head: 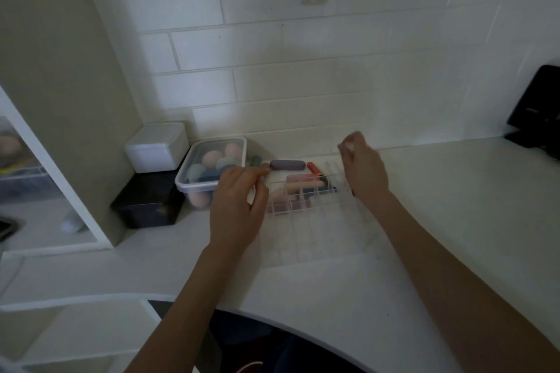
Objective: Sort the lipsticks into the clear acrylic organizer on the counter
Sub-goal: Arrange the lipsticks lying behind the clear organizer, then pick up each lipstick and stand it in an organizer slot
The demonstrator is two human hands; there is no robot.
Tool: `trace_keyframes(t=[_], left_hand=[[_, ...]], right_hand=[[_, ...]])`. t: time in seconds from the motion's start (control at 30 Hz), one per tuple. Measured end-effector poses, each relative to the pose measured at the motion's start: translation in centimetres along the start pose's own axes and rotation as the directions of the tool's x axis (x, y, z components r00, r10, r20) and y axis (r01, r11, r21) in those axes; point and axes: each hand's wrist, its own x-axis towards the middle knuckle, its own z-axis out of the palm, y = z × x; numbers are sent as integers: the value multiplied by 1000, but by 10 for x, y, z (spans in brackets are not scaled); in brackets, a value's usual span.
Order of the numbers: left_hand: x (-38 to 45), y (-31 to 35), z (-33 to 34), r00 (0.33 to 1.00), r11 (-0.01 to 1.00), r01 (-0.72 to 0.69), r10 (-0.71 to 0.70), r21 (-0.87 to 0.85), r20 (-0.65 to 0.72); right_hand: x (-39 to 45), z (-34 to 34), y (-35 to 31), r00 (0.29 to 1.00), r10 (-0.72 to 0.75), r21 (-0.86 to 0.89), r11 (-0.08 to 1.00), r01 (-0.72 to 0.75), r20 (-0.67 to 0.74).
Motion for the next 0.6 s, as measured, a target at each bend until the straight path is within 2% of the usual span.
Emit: trace_keyframes(t=[0.07,0.13,0.23,0.33,0.37,0.4,0.47,0.5,0.53,0.6], left_hand=[[8,8,-1,999,999,-28,29,-16,31],[17,22,1,990,996,41,-29,-83,141],[28,41,10,934,961,210,-141,-183,329],[34,45,12,927,921,276,-180,-273,328],[34,45,10,923,872,331,-220,-361,314],[34,43,8,906,781,410,-288,-471,310],[34,37,3,835,501,529,-449,-684,318],[36,32,2,800,377,538,-512,-754,315],[39,27,0,776,303,528,-552,-793,305],[44,20,-3,766,243,504,-569,-829,300]], right_hand=[[6,-20,-24,994,-16,289,956,47,-107],[8,-35,-49,998,-11,576,816,49,-70],[3,-45,-74,995,-81,772,635,8,56],[-2,-40,-82,979,-106,886,451,-108,173],[-2,-39,-82,973,-108,896,420,-140,202],[-1,-38,-80,967,-112,899,406,-165,228],[2,-38,-75,945,-138,881,423,-214,296],[3,-38,-73,923,-158,856,455,-246,350],[2,-38,-71,892,-182,817,507,-277,415],[-2,-37,-71,809,-235,717,632,-294,539]])
